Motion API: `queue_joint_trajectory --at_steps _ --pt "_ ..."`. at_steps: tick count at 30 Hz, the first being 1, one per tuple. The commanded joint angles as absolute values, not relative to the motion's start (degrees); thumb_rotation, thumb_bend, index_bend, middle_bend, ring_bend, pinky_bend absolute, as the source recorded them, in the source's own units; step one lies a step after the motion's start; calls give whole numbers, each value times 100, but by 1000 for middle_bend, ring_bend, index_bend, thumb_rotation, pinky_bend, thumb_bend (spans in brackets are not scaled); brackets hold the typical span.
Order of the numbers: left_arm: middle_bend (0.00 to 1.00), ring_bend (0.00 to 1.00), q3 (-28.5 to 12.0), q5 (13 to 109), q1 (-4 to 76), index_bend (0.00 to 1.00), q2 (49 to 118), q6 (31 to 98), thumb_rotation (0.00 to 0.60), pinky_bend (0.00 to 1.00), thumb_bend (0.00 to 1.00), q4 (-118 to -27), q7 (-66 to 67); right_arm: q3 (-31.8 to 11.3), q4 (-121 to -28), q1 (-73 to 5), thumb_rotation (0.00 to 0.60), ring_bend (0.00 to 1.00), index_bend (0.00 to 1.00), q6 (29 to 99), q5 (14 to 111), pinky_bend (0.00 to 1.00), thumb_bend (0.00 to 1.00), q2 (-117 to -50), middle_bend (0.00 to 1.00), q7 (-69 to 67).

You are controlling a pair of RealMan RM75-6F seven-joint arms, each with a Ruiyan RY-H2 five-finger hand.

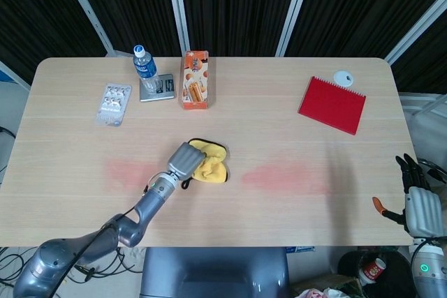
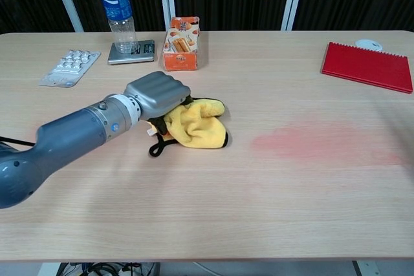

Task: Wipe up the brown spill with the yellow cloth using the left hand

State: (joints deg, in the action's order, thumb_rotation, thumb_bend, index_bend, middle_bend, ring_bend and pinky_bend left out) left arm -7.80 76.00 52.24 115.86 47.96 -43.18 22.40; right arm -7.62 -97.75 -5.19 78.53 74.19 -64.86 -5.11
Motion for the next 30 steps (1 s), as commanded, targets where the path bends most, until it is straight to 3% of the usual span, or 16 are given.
queue_joint_trajectory --at_steps 1,17,30 --pt "729 640 -769 7545 5144 717 11457 4774 600 743 517 -4311 2319 -762 -9774 -520 600 0 6 7854 7420 187 175 -6486 0 -508" --pt "729 640 -892 7160 4692 717 10653 4753 600 742 518 -3907 2332 -754 -9793 -530 600 0 5 7854 7432 187 175 -6506 0 -456" --pt "729 640 -1274 6883 5206 715 11389 4473 600 743 517 -3186 2481 -783 -9775 -533 600 0 6 7822 7366 187 177 -6485 0 -512"
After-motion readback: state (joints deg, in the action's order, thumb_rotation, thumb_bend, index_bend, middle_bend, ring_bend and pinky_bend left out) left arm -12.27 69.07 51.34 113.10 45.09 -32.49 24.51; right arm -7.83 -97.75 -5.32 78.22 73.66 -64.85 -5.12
